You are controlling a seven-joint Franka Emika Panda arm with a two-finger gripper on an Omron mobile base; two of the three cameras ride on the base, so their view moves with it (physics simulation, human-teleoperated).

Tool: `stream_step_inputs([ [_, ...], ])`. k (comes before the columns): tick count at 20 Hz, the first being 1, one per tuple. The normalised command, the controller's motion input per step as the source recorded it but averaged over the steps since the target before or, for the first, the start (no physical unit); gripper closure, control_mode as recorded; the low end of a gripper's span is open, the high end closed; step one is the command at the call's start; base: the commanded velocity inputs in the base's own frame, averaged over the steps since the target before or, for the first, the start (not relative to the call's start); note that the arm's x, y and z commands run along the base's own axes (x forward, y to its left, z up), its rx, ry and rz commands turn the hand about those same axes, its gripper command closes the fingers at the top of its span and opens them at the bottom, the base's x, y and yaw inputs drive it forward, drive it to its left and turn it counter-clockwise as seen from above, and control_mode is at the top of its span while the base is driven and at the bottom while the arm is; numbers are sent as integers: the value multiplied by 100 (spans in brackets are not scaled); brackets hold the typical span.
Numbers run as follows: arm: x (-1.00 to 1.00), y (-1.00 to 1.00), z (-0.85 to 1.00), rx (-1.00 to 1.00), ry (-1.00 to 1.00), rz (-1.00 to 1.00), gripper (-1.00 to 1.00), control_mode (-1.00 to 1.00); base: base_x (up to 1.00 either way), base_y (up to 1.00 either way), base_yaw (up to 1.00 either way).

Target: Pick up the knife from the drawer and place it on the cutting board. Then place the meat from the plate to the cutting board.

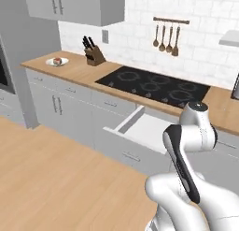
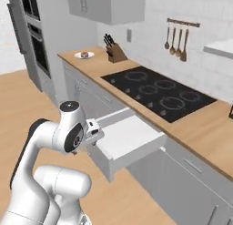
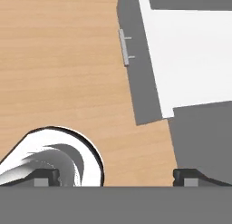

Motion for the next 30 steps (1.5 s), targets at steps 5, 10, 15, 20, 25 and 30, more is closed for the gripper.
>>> stream_step_inputs([
  [5, 0, 0, 0, 0, 0, 0, -100, 100, -3, 100, 56],
  [10, 0, 0, 0, 0, 0, 0, -100, 100, 31, 100, 40],
  [15, 0, 0, 0, 0, 0, 0, -100, 100, 100, 100, 9],
  [20, 0, 0, 0, 0, 0, 0, -100, 100, 100, 100, 0],
  [25, 0, 0, 0, 0, 0, 0, -100, 100, 100, 68, -11],
  [30, 0, 0, 0, 0, 0, 0, -100, 100, 100, 11, -20],
])
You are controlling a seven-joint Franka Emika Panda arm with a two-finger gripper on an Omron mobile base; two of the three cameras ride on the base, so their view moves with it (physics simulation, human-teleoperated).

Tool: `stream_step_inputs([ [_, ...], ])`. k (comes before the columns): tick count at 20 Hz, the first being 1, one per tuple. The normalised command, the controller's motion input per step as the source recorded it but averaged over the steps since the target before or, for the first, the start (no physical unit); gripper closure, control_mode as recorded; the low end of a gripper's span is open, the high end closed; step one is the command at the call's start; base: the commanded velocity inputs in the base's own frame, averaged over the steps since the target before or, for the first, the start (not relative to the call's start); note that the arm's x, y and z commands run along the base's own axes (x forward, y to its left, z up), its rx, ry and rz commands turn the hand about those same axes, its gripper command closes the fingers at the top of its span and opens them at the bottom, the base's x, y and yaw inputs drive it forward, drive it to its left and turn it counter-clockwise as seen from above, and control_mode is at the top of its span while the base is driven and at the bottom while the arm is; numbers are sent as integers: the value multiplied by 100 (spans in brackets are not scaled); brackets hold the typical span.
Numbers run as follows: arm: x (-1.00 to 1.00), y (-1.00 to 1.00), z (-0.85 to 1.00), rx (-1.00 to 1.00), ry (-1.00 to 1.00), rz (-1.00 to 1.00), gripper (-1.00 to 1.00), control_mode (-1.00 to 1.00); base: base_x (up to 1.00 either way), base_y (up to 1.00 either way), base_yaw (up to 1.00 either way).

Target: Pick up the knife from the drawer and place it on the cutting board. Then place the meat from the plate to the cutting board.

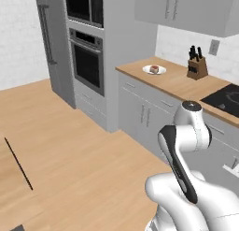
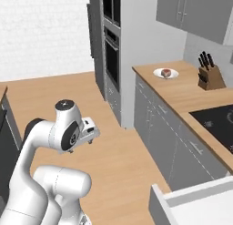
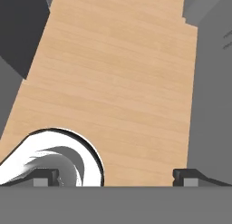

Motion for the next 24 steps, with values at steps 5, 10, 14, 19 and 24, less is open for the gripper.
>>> stream_step_inputs([
  [5, 0, 0, 0, 0, 0, 0, -100, 100, 100, 23, -15],
  [10, 0, 0, 0, 0, 0, 0, -100, 100, 100, 24, -32],
  [14, 0, 0, 0, 0, 0, 0, -100, 100, 100, 21, -46],
  [19, 0, 0, 0, 0, 0, 0, -100, 100, 100, 14, -51],
  [24, 0, 0, 0, 0, 0, 0, -100, 100, 100, 11, -51],
])
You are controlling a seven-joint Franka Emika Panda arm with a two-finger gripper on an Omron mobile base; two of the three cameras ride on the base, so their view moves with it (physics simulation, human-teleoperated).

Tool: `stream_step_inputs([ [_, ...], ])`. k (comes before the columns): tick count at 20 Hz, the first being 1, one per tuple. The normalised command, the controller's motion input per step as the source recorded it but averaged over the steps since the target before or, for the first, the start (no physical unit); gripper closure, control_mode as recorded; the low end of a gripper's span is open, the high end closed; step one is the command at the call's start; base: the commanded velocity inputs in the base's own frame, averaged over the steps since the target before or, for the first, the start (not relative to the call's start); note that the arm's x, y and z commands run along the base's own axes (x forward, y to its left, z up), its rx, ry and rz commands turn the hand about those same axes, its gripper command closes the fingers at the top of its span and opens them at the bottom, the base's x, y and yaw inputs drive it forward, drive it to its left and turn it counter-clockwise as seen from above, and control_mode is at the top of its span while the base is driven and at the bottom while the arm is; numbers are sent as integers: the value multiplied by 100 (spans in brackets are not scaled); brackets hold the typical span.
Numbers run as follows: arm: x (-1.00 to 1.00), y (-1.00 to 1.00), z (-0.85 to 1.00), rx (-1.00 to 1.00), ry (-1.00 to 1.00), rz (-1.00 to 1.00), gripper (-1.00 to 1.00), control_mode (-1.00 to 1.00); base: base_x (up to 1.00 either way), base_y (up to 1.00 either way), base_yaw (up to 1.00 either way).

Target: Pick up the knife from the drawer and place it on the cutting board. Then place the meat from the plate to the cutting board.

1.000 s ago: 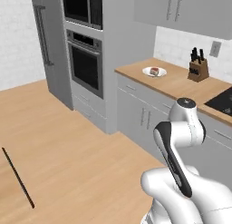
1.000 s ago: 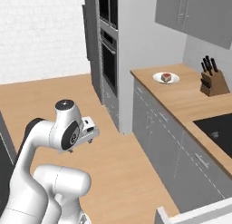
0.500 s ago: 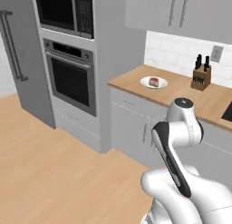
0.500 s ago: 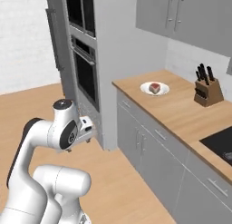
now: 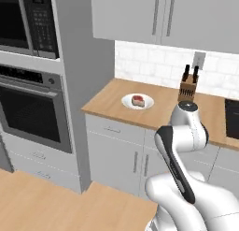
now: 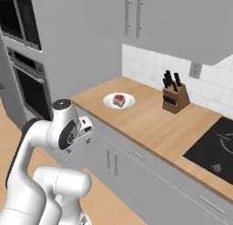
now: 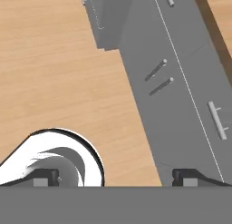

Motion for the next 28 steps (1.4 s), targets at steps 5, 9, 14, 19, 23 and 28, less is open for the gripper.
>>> stream_step_inputs([
  [5, 0, 0, 0, 0, 0, 0, -100, 100, 100, 42, -42],
  [9, 0, 0, 0, 0, 0, 0, -100, 100, 100, 56, -29],
  [14, 0, 0, 0, 0, 0, 0, -100, 100, 55, -15, -20],
  [19, 41, -31, 0, 6, 2, -15, -100, -100, 4, -14, -3],
  [23, 100, 7, -6, 0, 3, -25, -100, -100, 0, 0, 0],
  [28, 99, -6, -2, 3, 9, -10, -100, -100, 0, 0, 0],
])
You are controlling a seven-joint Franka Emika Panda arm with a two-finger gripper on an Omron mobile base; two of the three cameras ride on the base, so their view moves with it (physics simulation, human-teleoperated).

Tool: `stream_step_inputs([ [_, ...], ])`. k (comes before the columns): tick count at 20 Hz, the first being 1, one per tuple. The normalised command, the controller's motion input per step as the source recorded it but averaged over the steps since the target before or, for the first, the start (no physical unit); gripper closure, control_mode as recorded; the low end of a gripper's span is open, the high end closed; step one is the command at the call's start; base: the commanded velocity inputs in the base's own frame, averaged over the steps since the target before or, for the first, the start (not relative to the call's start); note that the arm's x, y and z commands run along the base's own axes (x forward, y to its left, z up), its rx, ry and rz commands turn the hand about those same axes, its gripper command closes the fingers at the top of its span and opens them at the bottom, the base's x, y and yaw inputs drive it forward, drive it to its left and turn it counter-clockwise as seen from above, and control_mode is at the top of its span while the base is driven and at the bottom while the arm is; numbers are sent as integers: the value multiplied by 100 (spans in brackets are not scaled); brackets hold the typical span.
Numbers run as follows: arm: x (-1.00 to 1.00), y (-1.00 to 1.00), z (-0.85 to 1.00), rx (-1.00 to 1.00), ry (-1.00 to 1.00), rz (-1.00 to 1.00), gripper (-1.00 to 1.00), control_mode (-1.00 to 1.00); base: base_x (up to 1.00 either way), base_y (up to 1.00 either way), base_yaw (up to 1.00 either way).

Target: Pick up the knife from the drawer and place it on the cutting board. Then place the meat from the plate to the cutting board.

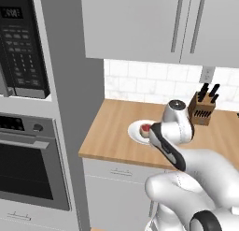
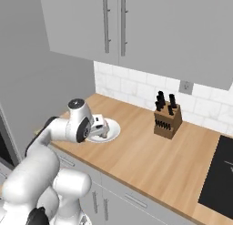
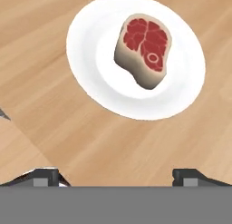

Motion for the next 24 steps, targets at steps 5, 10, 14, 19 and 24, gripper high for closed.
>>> stream_step_inputs([
  [5, 70, -5, 0, 1, 23, 0, -100, -100, 0, 0, 0],
  [10, 40, 0, -11, 0, 15, 0, -100, -100, 0, 0, 0],
  [14, 20, -10, -39, 0, 6, 1, -100, -100, 0, 0, 0],
  [19, 22, -3, -44, 2, 1, 2, -100, -100, 0, 0, 0],
  [24, 41, 0, -19, 5, 0, 1, -100, -100, 0, 0, 0],
])
